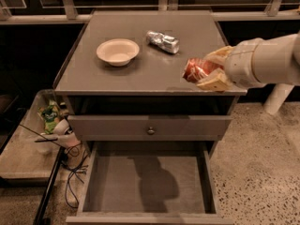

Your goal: Pick coke can from middle drawer and place on counter

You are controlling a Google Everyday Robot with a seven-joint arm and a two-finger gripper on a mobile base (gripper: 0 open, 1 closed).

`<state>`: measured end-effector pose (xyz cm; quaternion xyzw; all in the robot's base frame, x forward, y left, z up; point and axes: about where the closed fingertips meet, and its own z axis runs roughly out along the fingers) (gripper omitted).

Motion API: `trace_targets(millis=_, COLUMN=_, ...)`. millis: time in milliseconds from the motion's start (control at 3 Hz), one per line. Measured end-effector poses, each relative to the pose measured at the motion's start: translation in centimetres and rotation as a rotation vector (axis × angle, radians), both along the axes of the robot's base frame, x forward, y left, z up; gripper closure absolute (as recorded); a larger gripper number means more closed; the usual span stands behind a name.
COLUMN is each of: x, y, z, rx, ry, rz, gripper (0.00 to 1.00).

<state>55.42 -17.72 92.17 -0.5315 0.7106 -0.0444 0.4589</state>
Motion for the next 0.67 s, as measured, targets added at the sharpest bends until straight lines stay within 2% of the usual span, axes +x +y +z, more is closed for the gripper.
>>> trace_targets(millis=333, x=4.7, y=-1.5, z=0.3, rx=-0.028, ry=-0.022, rz=-0.008, gripper=1.0)
trace_targets(millis=667, x=9.6, y=-2.9, z=0.2, rx=-0.029, ry=-0.021, rz=-0.011, gripper=1.0)
